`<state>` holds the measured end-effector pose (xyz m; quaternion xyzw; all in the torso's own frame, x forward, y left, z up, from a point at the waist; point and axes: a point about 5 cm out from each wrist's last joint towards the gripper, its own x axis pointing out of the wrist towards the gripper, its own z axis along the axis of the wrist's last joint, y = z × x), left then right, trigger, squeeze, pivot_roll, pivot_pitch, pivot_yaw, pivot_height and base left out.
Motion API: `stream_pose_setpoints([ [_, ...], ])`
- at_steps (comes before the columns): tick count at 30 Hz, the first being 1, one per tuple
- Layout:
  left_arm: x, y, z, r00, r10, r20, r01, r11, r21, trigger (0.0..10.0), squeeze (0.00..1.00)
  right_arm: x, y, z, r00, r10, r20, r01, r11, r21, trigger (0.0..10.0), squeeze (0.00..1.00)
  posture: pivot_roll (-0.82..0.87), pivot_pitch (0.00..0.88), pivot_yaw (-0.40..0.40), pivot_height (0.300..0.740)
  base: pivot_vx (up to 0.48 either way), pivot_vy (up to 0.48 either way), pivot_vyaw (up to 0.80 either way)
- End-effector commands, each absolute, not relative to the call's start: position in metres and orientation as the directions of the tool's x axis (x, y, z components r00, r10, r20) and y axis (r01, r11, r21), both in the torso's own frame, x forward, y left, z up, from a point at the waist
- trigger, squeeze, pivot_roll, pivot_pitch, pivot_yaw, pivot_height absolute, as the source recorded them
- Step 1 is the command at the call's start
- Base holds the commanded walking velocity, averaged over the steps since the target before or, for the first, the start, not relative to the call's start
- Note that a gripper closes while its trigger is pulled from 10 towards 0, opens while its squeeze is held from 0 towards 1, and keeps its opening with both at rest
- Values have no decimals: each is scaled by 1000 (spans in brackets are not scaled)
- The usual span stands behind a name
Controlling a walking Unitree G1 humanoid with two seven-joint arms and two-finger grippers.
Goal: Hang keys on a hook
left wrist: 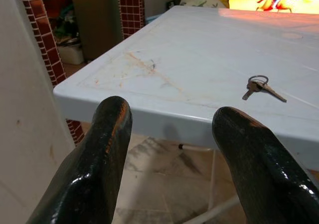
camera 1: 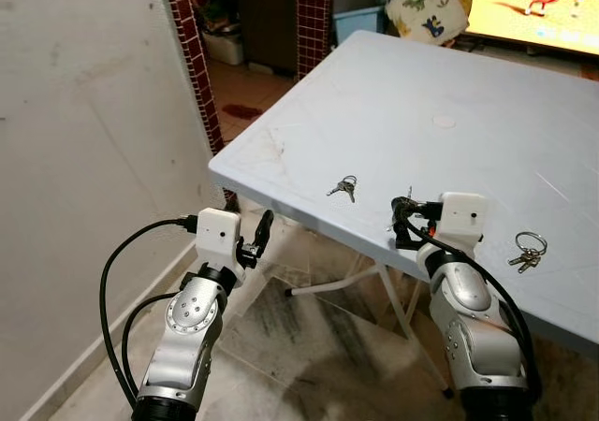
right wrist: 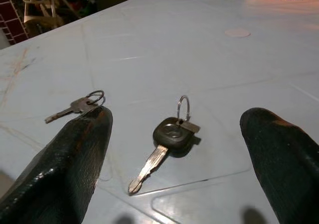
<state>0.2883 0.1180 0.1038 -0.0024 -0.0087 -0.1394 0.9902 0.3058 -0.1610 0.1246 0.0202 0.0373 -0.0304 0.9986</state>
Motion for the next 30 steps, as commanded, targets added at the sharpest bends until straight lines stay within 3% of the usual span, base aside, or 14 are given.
stream_pose_setpoints([
  [1,287,119,106,960,-279,19,279,960,12,10000,0,311,-160,127,995,-72,-65,75,996,42,10000,0,-8,100,44,740,0,0,0],
  [5,284,123,105,962,-274,10,274,962,18,10000,0,317,-162,127,994,-92,-62,95,994,49,10000,0,7,109,48,740,0,0,0],
  [6,283,124,106,962,-273,10,273,962,19,10000,0,319,-163,126,993,-100,-66,104,993,53,8902,0,12,114,51,740,0,0,0],
  [7,282,125,106,962,-272,8,272,962,21,10000,0,322,-164,124,992,-103,-78,108,992,61,8471,0,21,119,53,740,0,0,0],
  [14,273,130,104,963,-269,-12,269,962,35,10000,0,336,-157,125,993,-84,-79,88,995,52,8353,0,49,149,63,740,0,0,0],
  [15,271,130,104,963,-270,-13,270,962,36,10000,0,339,-156,125,993,-84,-80,89,995,54,7725,0,64,155,62,740,0,0,0],
  [16,269,131,104,963,-269,-15,269,962,40,10000,0,341,-152,124,994,-70,-90,76,995,66,6118,0,74,158,62,740,0,0,0],
  [17,269,131,104,963,-269,-15,269,962,40,10000,0,341,-152,124,994,-70,-90,76,995,66,6118,0,74,158,62,740,0,0,0],
  [18,268,132,105,965,-262,-14,263,964,41,10000,0,342,-150,124,994,-66,-91,72,995,64,4863,0,84,160,60,740,0,0,0],
  [19,267,133,106,966,-258,-15,259,965,42,10000,0,343,-149,123,994,-66,-91,71,995,63,3373,0,90,161,59,740,0,0,0],
  [20,267,134,106,967,-254,-15,255,966,43,10000,0,344,-148,123,994,-65,-91,71,996,61,0,0,97,162,57,740,0,0,0],
  [29,261,140,108,974,-224,-22,225,973,47,10000,0,351,-152,120,989,-119,-88,124,991,53,0,0,129,159,50,740,0,0,0],
  [30,261,140,108,974,-223,-23,224,973,47,10000,0,351,-153,121,988,-127,-82,132,990,53,1451,0,130,158,49,740,0,0,0],
])
